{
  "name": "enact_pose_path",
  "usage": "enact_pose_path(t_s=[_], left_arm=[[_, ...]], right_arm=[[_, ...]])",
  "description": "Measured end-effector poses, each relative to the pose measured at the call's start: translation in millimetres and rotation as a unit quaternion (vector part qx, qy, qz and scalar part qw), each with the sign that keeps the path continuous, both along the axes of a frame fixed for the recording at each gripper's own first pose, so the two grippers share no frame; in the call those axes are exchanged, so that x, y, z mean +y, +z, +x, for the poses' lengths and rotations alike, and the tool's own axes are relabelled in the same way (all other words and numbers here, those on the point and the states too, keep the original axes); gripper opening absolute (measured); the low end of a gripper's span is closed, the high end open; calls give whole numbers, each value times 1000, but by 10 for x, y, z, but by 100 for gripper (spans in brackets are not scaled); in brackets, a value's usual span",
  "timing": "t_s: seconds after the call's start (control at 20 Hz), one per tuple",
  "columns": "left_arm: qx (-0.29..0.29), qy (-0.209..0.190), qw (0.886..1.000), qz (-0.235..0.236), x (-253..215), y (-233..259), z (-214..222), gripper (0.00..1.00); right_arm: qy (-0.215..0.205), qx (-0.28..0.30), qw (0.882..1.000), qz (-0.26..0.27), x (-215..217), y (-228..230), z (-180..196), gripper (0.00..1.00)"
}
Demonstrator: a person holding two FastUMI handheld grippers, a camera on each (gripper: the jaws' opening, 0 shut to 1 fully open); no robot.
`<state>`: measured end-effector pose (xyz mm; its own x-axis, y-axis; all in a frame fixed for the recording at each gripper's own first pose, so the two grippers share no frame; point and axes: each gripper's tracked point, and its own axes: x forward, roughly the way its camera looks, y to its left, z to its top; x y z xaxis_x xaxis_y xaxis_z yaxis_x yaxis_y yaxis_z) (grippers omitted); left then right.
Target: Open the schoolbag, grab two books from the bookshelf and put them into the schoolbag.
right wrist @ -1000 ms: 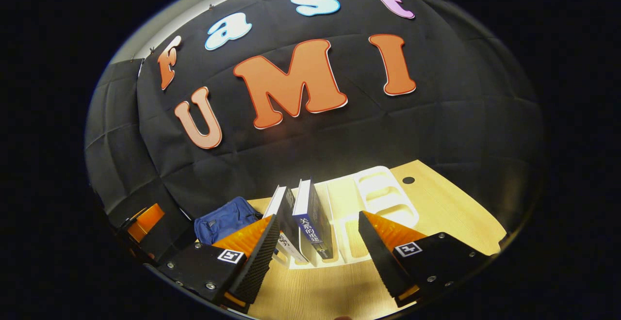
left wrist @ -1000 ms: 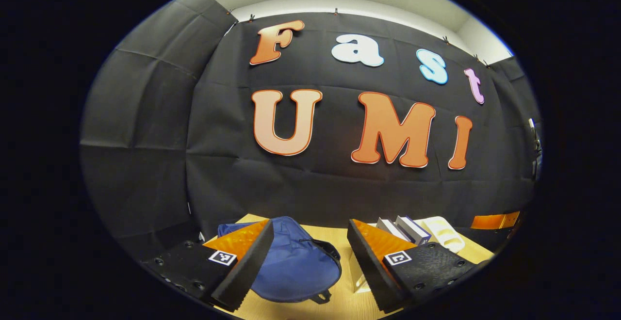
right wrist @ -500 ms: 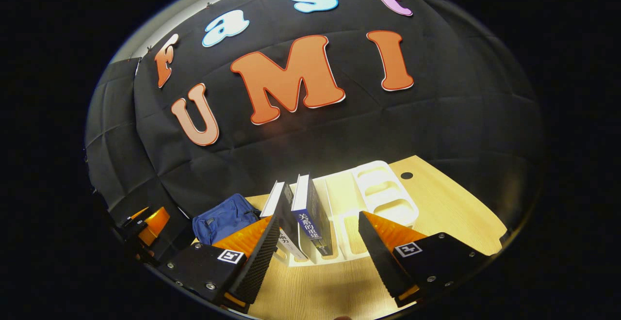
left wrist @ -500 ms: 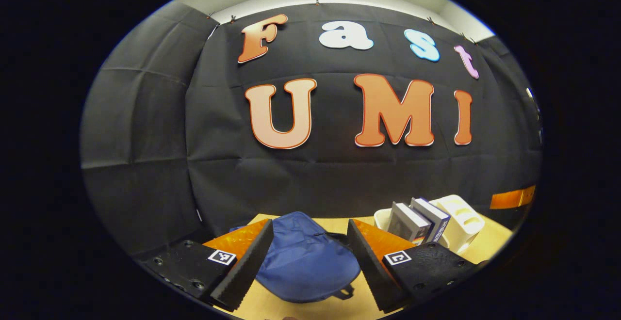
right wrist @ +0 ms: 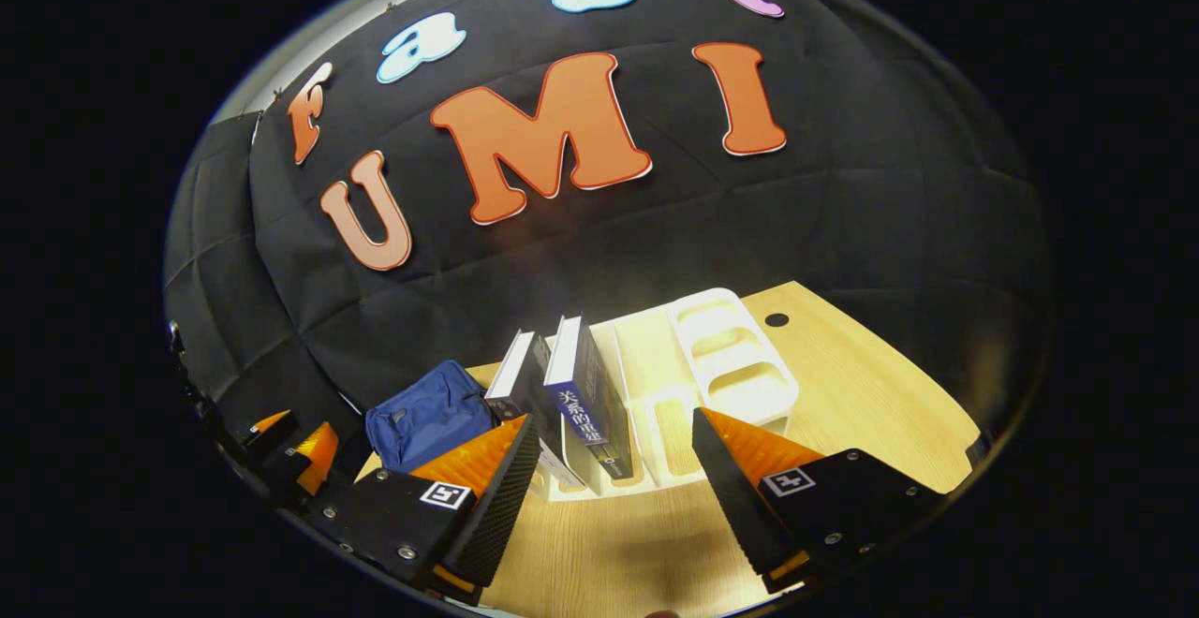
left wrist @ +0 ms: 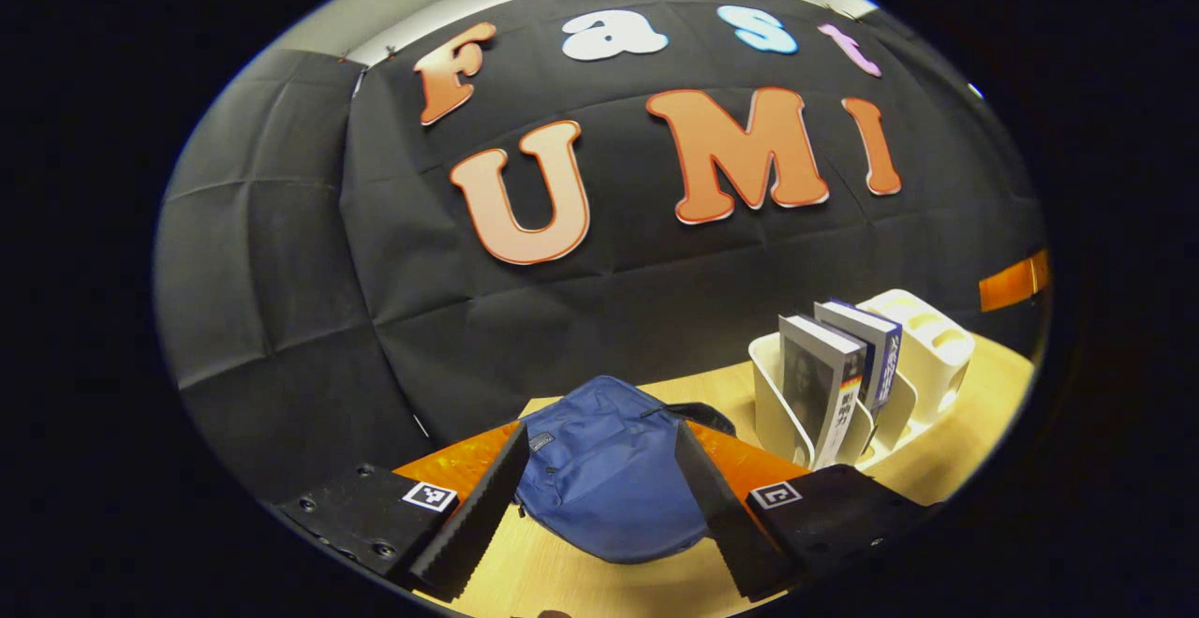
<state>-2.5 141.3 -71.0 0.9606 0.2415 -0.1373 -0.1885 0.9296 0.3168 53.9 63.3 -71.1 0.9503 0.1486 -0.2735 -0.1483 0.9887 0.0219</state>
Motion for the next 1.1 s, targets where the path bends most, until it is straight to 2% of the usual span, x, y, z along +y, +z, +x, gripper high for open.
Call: enact_pose_path(t_s=[0.05,0.1,0.25,0.35,0.6,0.9,1.05,1.1], left_arm=[[12,-11,1000,19,-53,-90,33,100],[25,-23,999,38,-133,-178,71,95],[73,-55,991,94,-352,-634,160,95],[114,-79,983,119,-449,-1026,197,95],[195,-108,956,193,-545,-1739,321,95],[262,-101,931,234,-491,-2292,610,97],[256,-89,926,264,-346,-2229,724,97],[254,-89,925,268,-305,-2209,750,100]], right_arm=[[-2,3,1000,0,-40,-22,-9,97],[-5,6,1000,1,-75,-33,-11,97],[-16,11,1000,1,-189,-44,-28,97],[-26,14,1000,1,-296,-51,-28,97],[-57,28,998,-7,-608,-86,-53,97],[-82,49,995,-13,-837,-149,-95,97],[-83,56,995,-27,-883,-207,-131,97],[-82,60,994,-29,-895,-234,-130,97]])
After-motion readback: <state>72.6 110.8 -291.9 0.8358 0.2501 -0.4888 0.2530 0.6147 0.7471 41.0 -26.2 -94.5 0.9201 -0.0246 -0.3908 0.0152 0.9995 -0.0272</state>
